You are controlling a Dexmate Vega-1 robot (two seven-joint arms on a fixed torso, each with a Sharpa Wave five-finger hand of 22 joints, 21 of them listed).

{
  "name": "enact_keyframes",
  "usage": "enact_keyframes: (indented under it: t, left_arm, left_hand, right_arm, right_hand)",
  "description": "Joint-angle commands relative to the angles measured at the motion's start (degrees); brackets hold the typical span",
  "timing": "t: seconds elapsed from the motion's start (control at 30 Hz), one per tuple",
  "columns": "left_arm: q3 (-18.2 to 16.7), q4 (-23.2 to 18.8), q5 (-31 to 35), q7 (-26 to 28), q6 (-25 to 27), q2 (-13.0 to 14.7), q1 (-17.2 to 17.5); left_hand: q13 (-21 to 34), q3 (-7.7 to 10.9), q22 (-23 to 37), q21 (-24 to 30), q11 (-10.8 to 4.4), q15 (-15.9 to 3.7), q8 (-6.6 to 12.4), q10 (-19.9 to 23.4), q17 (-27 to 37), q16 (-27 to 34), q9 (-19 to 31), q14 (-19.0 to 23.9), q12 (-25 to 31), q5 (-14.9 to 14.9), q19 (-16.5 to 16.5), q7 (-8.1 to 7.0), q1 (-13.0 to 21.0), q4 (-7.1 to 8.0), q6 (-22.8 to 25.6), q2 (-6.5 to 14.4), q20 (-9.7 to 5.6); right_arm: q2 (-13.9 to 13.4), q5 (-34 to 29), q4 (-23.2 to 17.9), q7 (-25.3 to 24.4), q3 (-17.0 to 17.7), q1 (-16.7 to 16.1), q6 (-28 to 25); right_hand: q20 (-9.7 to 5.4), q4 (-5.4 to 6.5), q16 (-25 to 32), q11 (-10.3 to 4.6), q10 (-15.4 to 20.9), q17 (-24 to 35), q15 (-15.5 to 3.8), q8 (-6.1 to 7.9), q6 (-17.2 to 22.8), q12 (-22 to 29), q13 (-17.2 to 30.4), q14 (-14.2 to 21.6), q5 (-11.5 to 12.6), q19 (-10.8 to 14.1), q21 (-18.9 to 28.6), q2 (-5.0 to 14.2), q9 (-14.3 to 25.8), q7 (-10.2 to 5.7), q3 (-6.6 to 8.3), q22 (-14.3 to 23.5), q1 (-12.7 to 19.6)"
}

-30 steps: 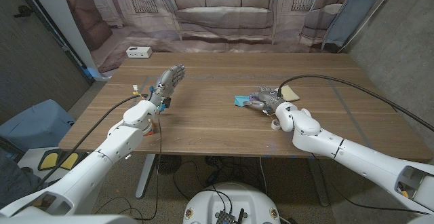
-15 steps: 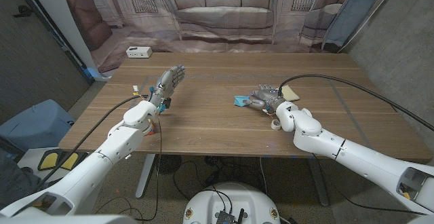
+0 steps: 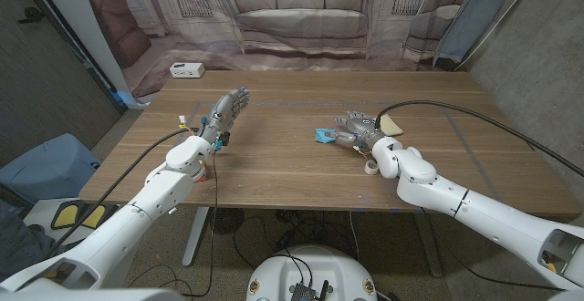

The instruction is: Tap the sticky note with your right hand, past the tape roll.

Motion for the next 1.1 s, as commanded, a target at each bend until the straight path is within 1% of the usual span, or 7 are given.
enact_keyframes:
  t: [0.03,0.13,0.43,0.5,0.53,0.67,1.1]
  left_arm:
    - [0.0,0.0,0.0,-0.4,0.0,0.3,-0.1]
    - [0.0,-0.1,0.1,-0.4,0.0,0.4,-0.1]
    - [0.0,0.2,-0.1,-0.7,-0.2,0.4,-0.2]
    - [0.0,0.3,-0.1,-0.8,-0.2,0.4,-0.2]
    - [0.0,0.3,-0.1,-0.8,-0.3,0.4,-0.2]
    - [-0.1,0.6,-0.2,-1.1,-0.6,0.3,-0.2]
    - [-0.2,1.7,-0.6,-2.5,-2.1,-0.1,-0.6]
  left_hand:
    - [0.1,0.46,0.1,0.0,-0.22,0.04,0.07,0.2,0.1,0.0,0.3,0.3,-0.2,-0.1,-0.1,-0.19,-0.4,-0.25,0.2,-0.1,0.38]
    - [0.1,0.5,0.1,0.0,-0.3,0.02,0.08,0.3,0.1,0.0,0.3,0.3,-0.1,-0.1,-0.1,-0.25,-0.4,-0.29,0.3,-0.1,0.44]
    - [0.1,0.62,0.1,0.0,-0.17,0.0,0.1,0.3,0.1,0.0,0.3,0.3,-0.1,-0.1,-0.1,-0.54,-0.5,-0.44,0.3,-0.2,0.43]
    - [0.1,0.64,0.1,0.0,-0.13,0.0,0.1,0.3,0.1,0.0,0.3,0.3,-0.1,-0.1,-0.1,-0.51,-0.5,-0.47,0.4,-0.2,0.48]
    - [0.1,0.65,0.1,0.0,-0.17,0.01,0.09,0.3,0.1,0.0,0.3,0.3,-0.1,-0.1,-0.1,-0.53,-0.5,-0.49,0.3,-0.2,0.49]
    - [0.1,0.7,0.1,0.0,-0.18,-0.01,0.11,0.3,0.1,0.0,0.3,0.3,-0.1,-0.1,-0.1,-0.51,-0.5,-0.55,0.4,-0.2,0.49]
    - [0.1,0.85,0.1,0.0,-0.19,-0.05,0.08,0.3,0.1,0.0,0.3,0.2,-0.1,-0.1,-0.1,-0.45,-0.6,-0.75,0.4,-0.3,0.46]
  right_arm:
    - [-0.3,1.7,-0.4,-2.3,1.6,-1.3,2.2]
    - [-0.3,1.6,-0.4,-2.6,1.7,-1.4,2.2]
    - [-0.4,1.9,-1.1,-4.5,2.5,-2.2,3.1]
    - [-0.6,2.8,-1.0,-5.4,3.1,-2.6,4.4]
    - [-0.6,3.1,-0.9,-6.4,3.5,-2.9,5.2]
    - [-0.6,4.8,-0.9,-9.8,5.1,-4.2,7.9]
    - [-1.0,10.6,-2.6,-14.5,9.5,-7.3,13.2]
  right_hand:
    - [-0.68,-0.44,-0.4,1.19,-7.8,0.1,-0.07,-0.39,-11.7,-0.9,0.2,-11.8,0.3,-7.8,-0.3,-0.4,0.1,3.37,-0.12,0.1,0.2]
    - [-1.04,-0.61,-0.7,1.55,-9.1,0.1,0.21,-0.32,-15.9,-1.3,0.2,-12.3,0.2,-8.1,-0.5,-0.27,0.1,4.78,0.02,0.1,0.3]
    - [-1.28,-0.74,-0.8,1.49,-9.9,0.1,0.23,1.65,-12.6,-1.3,0.3,-12.6,0.1,-8.2,-0.6,-0.34,0.1,3.74,0.03,0.1,0.3]
    - [-3.08,-0.8,-0.7,1.53,-9.7,0.1,0.31,2.08,-11.3,-1.1,0.2,-12.4,0.1,-7.3,-0.2,-0.39,0.1,3.95,0.03,0.1,0.3]
    - [-5.06,-0.9,-0.6,1.69,-9.3,0.1,0.44,2.26,-10.4,-0.9,0.2,-12.0,0.1,-5.5,0.3,-0.38,0.1,4.09,0.07,0.0,0.4]
    - [-6.76,-1.36,0.2,1.98,-6.3,-0.1,-0.49,2.76,-8.0,0.2,0.2,-9.6,0.1,-1.4,1.4,-0.33,0.0,4.57,0.33,-0.1,1.0]
    - [-6.33,-2.04,0.8,2.09,-1.5,-0.3,-0.86,4.29,-1.3,1.4,0.1,-5.9,0.1,1.4,1.4,-0.82,0.0,5.71,0.39,-0.2,1.7]
